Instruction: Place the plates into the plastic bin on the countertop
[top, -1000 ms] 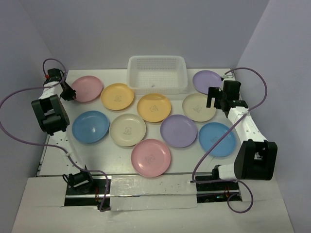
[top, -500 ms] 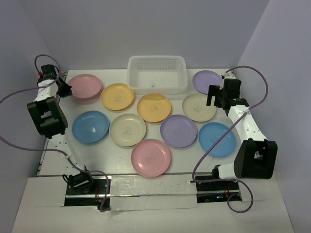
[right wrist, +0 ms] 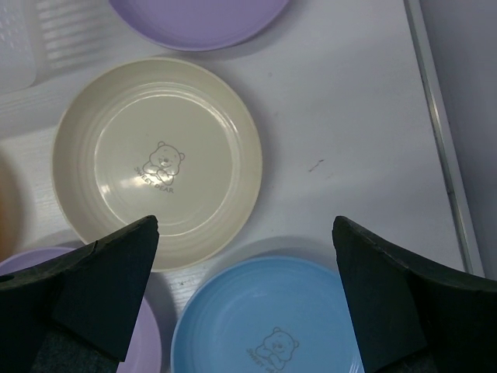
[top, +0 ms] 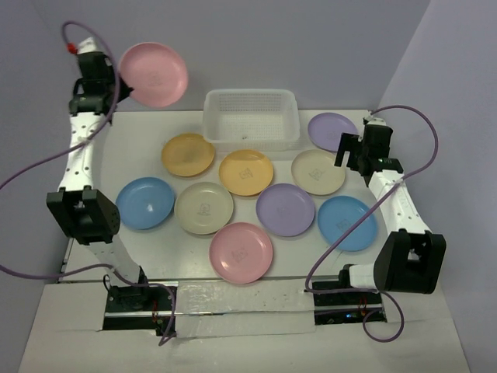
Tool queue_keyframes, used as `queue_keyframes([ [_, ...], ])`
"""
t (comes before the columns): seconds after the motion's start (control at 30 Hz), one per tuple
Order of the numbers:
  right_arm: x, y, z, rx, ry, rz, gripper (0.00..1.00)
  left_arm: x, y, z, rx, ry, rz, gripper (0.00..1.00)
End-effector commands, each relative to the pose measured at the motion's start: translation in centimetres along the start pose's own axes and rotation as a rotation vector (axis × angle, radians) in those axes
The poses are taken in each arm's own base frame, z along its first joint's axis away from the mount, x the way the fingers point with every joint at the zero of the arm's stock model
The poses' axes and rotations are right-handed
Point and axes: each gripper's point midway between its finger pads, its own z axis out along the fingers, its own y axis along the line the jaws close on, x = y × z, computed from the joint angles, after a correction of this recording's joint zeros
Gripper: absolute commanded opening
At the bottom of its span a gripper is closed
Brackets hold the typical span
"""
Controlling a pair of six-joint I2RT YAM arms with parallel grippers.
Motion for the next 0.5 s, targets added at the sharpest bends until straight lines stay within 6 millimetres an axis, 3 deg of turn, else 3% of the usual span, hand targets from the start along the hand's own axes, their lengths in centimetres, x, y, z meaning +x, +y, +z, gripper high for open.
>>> queue_keyframes([
  [0.0,-3.1,-1.3,-1.2,0.064,-0.054,0.032,1.0,-0.3,-9.2,-1.2,0.118,-0.104,0.104,0.0],
  [0.1,-3.6,-1.9,-1.2,0.088,-0.054,0.025,1.0,1.7,-14.8,-0.6,0.174,-0.101,0.153,0.0],
  [0.27,-4.5,-2.7,-1.8,0.119,-0.121,0.036,1.0,7.5,-21.3,1.0,0.232,-0.08,0.233,0.0],
  [0.33,-4.6,-3.0,-1.8,0.134,-0.128,0.038,1.0,8.8,-22.0,2.2,0.21,-0.111,0.27,0.0],
  [0.4,-4.8,-3.5,-2.0,0.159,-0.141,0.039,1.0,11.5,-23.2,3.6,0.202,-0.122,0.325,0.0],
  [0.47,-4.9,-3.5,-2.1,0.161,-0.138,0.038,1.0,12.6,-23.5,4.7,0.192,-0.129,0.325,0.0],
])
